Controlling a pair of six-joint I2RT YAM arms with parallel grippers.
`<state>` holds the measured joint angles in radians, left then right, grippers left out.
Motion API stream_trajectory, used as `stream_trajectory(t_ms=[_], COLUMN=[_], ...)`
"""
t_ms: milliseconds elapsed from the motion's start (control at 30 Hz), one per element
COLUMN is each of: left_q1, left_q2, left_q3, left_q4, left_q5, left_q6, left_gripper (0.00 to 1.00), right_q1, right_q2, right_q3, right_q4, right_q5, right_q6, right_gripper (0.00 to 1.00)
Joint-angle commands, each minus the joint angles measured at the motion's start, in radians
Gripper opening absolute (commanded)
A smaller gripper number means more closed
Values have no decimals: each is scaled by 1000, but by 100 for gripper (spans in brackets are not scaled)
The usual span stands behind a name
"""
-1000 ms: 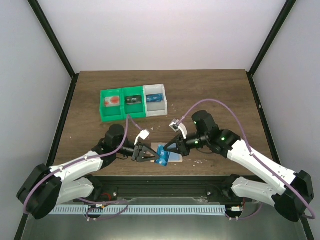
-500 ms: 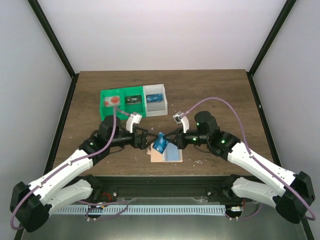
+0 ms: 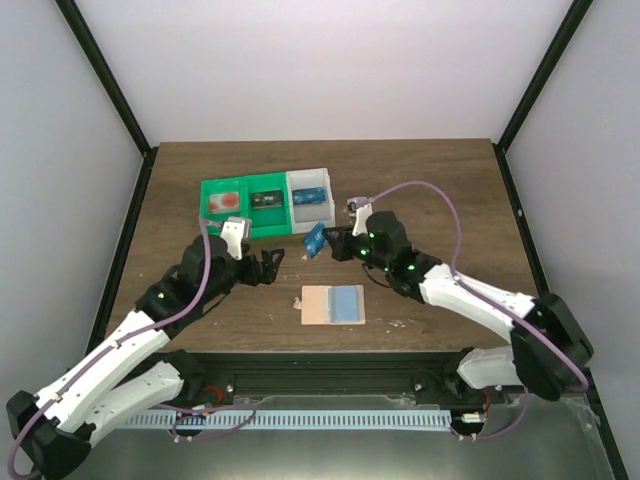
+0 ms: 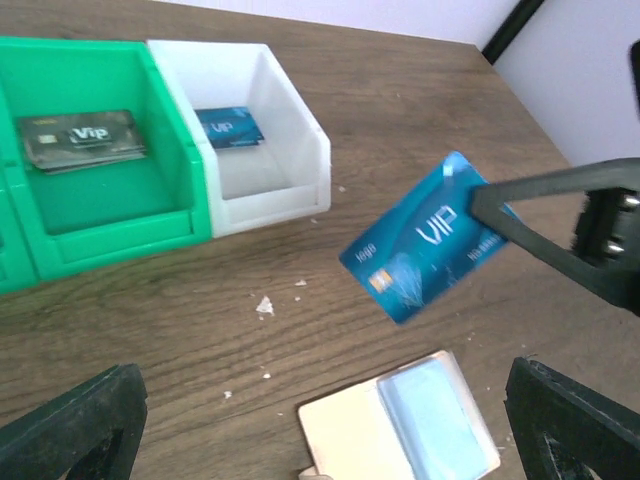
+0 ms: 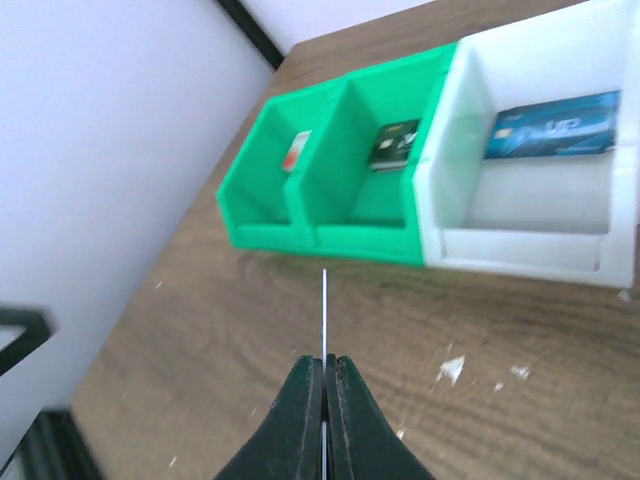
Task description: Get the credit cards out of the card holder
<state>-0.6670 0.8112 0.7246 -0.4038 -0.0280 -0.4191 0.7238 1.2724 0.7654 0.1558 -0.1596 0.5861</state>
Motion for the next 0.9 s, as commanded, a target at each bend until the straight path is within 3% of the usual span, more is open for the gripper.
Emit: stream_trajectory(t_ms=[0,367,600,867], left_q1=[2,3,1,2], left_q2=[-39,-130,-200,-177], left_q3=[15,3,-36,-34], left_q4=[-38,-67,-37,-38], left_q5=[-88,-80,-97,-64], left_q6=[35,28,28,35], left_gripper=[100,100,100,100], right_q1=[-12,-11,-16,-50], right_q2=[123,431,597,735], right_q3=[87,218,347,459], right_q4=[196,471,490,387], right_q5=[183,450,559,486], right_q6=[96,149,94,158], right_gripper=[1,1,0,1])
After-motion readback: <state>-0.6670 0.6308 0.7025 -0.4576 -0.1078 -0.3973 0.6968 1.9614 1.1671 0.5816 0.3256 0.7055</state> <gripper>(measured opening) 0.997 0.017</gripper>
